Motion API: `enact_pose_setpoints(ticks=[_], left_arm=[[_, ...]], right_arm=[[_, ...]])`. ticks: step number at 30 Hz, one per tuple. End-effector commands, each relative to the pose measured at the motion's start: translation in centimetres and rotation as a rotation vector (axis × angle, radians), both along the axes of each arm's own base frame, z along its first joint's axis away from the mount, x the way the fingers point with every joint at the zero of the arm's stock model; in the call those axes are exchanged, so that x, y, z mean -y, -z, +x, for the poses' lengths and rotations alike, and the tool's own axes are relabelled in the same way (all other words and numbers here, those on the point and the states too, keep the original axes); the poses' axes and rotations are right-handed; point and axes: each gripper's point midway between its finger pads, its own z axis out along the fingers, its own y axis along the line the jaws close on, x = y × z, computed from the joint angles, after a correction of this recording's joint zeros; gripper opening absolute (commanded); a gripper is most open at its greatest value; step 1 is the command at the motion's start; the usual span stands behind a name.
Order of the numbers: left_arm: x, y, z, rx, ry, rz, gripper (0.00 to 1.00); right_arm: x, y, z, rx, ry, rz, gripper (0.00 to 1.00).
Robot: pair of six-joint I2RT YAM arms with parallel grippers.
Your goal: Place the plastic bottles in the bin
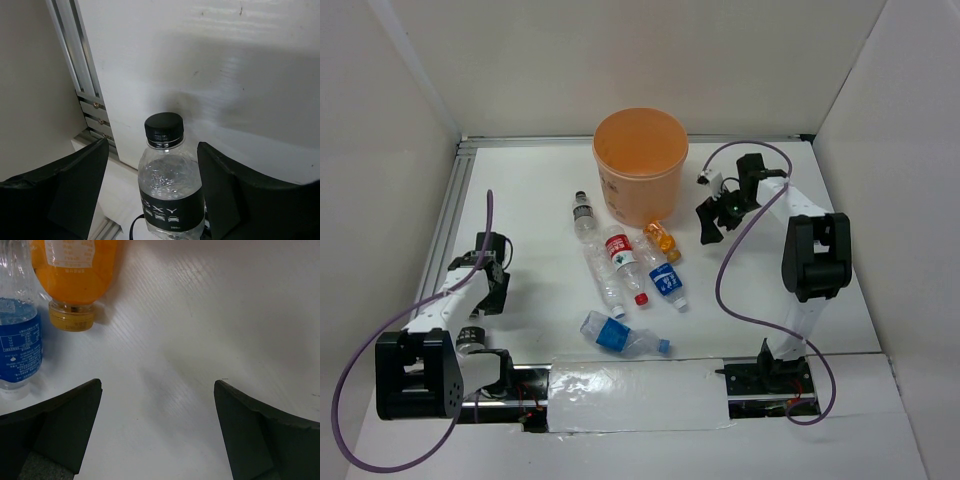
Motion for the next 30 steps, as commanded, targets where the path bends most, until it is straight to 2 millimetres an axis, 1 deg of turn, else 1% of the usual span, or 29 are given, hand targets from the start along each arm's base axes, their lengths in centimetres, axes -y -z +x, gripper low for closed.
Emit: enact_pose_setpoints(ticks=[1, 2, 3, 4, 5, 8, 9, 10, 12, 14, 15, 17, 19, 20, 21, 22, 23, 24, 25, 26, 28, 29, 30], left_arm=[[0.5, -0.1, -0.8, -0.046, 0.031, -0.029, 0.83], [0.5, -0.3, -0.8, -0.046, 0.031, -0.030, 0.83], [0.6, -0.3, -0.7, -0.046, 0.040, -0.029, 0.83], [0.5, -0.2, -1.0, -0.062, 0.027, -0.021, 0.83], [0.5, -0.4, -0.7, -0.047, 0.018, -0.023, 0.85], [0.4, -0.4, -0.8, -0.057, 0.015, -0.014, 0.86], [0.4, -0.3, -1.1, -0.063, 0.008, -0.017, 0.86], [0.5, -0.1, -1.4, -0.073, 0.008, -0.017, 0.86], [0.3, 0.0, -1.5, -0.083, 0.005, -0.009, 0.84], [0.7, 0.7, -1.6, -0.108, 0.001, -0.036, 0.84], [0.9, 0.9, -1.7, -0.122, 0.003, -0.046, 0.84], [1.1, 1.3, -1.5, -0.152, 0.006, -0.035, 0.86], [0.9, 1.6, -1.7, -0.183, 0.004, -0.027, 0.86], [0.9, 1.6, -1.7, -0.198, 0.003, -0.028, 0.86], [1.2, 2.2, -1.9, -0.220, -0.008, -0.044, 0.86], [1.3, 2.3, -1.9, -0.237, -0.007, -0.054, 0.86], [1.6, 2.8, -2.1, -0.271, -0.006, -0.054, 0.85], [1.6, 2.6, -1.7, -0.258, -0.006, -0.054, 0.85], [1.5, 2.8, -1.5, -0.277, -0.018, -0.045, 0.85], [1.5, 3.0, -1.7, -0.294, -0.019, -0.045, 0.82], [1.6, 3.5, -1.7, -0.322, -0.018, -0.044, 0.72], [1.7, 3.5, -1.3, -0.316, -0.026, -0.045, 0.67], [1.4, 3.2, -1.5, -0.326, -0.028, -0.026, 0.63]], right_arm=[[0.1, -0.7, 0.8, 0.015, 0.018, 0.025, 1.00], [0.1, -0.4, 0.5, -0.001, 0.026, 0.026, 1.00], [0.1, -0.4, 0.7, 0.008, 0.026, 0.027, 1.00], [0.4, -0.1, 0.7, -0.006, 0.042, 0.028, 1.00], [0.3, 0.1, 0.4, -0.016, 0.039, 0.036, 1.00], [0.1, 0.0, 0.4, -0.017, 0.036, 0.046, 1.00], [0.5, 0.0, 0.7, -0.007, 0.045, 0.047, 1.00], [0.3, -0.1, 0.6, -0.013, 0.049, 0.059, 1.00], [-0.1, -0.3, 0.8, -0.009, 0.049, 0.082, 1.00], [-0.5, -0.3, 1.1, -0.012, 0.058, 0.110, 1.00], [-0.5, 0.0, 0.8, -0.023, 0.059, 0.109, 1.00], [-0.7, 0.0, 0.9, -0.024, 0.070, 0.125, 1.00], [-0.9, 0.6, 0.2, -0.047, 0.068, 0.133, 1.00], [-0.9, 0.4, 0.2, -0.035, 0.067, 0.134, 1.00], [-1.0, 0.2, -0.1, -0.033, 0.063, 0.143, 1.00], [-0.8, 0.4, -0.4, -0.045, 0.070, 0.151, 1.00], [-0.7, 0.3, -0.6, -0.036, 0.060, 0.148, 1.00], [-0.7, 0.0, -0.6, -0.026, 0.059, 0.148, 1.00], [-0.5, -0.2, -0.2, -0.008, 0.055, 0.157, 1.00], [-0.7, 0.0, -0.6, -0.018, 0.052, 0.168, 1.00], [-0.5, -0.1, -0.5, -0.017, 0.059, 0.178, 1.00], [-0.2, -0.5, -0.1, -0.008, 0.066, 0.187, 1.00], [-0.2, -0.5, -0.1, -0.001, 0.058, 0.185, 1.00]])
